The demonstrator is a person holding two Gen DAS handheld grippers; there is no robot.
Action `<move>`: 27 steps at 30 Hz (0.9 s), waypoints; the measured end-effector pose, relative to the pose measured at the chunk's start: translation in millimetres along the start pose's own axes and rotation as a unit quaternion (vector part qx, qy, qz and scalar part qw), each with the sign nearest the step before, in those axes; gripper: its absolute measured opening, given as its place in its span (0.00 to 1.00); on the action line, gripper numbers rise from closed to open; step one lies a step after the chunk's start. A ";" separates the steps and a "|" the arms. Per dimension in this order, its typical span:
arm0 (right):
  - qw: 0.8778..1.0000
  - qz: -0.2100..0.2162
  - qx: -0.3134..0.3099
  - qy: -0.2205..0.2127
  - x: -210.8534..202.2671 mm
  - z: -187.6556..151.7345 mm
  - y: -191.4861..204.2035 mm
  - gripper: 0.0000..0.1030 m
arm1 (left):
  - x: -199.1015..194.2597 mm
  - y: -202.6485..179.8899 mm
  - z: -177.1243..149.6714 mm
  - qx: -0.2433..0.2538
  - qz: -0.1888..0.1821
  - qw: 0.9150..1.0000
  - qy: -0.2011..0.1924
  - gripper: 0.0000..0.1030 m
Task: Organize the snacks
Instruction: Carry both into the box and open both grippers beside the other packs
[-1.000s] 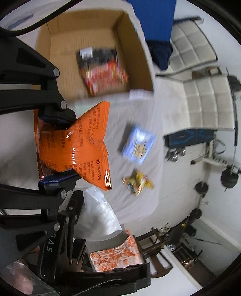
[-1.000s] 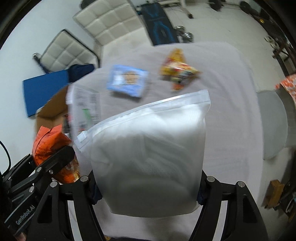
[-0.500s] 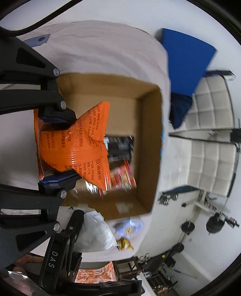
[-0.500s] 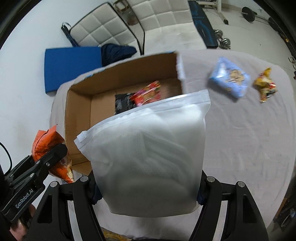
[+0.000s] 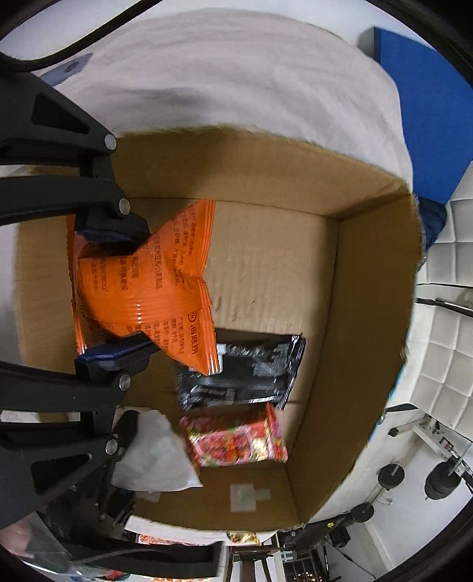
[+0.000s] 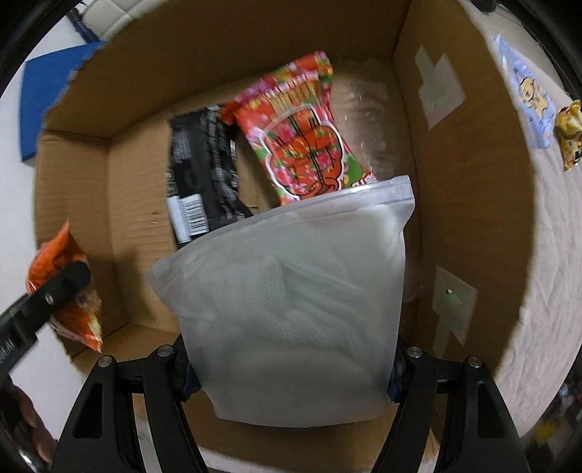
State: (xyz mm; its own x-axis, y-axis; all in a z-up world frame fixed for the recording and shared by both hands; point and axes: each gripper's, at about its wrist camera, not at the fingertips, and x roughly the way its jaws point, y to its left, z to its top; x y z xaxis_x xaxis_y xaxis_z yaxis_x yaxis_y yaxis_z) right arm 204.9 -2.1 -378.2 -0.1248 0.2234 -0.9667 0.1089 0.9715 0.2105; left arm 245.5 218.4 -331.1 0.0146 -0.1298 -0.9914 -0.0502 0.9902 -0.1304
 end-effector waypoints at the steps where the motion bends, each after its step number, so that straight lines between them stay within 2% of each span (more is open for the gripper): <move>1: 1.000 -0.004 0.001 0.004 5.0 1.0 0.5 0.74 | 5.3 3.2 5.2 0.000 0.001 1.000 0.004 0.39; 9: 0.999 -0.034 0.003 0.014 30.4 4.2 7.8 0.77 | 30.4 11.1 44.9 0.009 -0.005 1.000 0.017 0.39; 12: 0.998 -0.055 -0.006 0.005 29.7 5.7 18.1 0.82 | 32.2 11.2 57.5 0.012 -0.007 1.000 0.015 0.39; 17: 0.998 -0.061 -0.010 -0.012 20.9 10.1 34.2 0.94 | 33.5 15.6 67.2 0.007 -0.014 0.999 0.030 0.40; 20: 0.998 -0.060 -0.015 -0.020 12.4 14.2 45.8 1.00 | 25.6 17.3 66.0 0.007 -0.009 1.000 0.019 0.49; 22: 0.998 -0.060 -0.018 -0.029 5.7 15.4 50.0 1.00 | 17.3 17.4 63.9 0.005 -0.004 1.000 0.007 0.52; 24: 0.997 -0.062 -0.022 -0.038 -1.3 26.1 55.7 1.00 | 6.6 18.0 54.9 0.001 0.002 1.000 -0.006 0.72; 27: 0.997 -0.058 -0.024 -0.051 -12.2 26.4 66.6 1.00 | -6.4 16.9 38.5 0.009 0.018 0.999 -0.029 0.88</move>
State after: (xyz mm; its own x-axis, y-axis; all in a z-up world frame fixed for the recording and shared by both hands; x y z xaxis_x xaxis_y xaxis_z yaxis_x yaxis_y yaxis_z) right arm 239.6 57.8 -356.2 -0.0327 0.1019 -0.9943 0.0520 0.9936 0.1001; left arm 283.0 237.9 -326.7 0.0700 -0.0907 -0.9934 -0.0330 0.9951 -0.0932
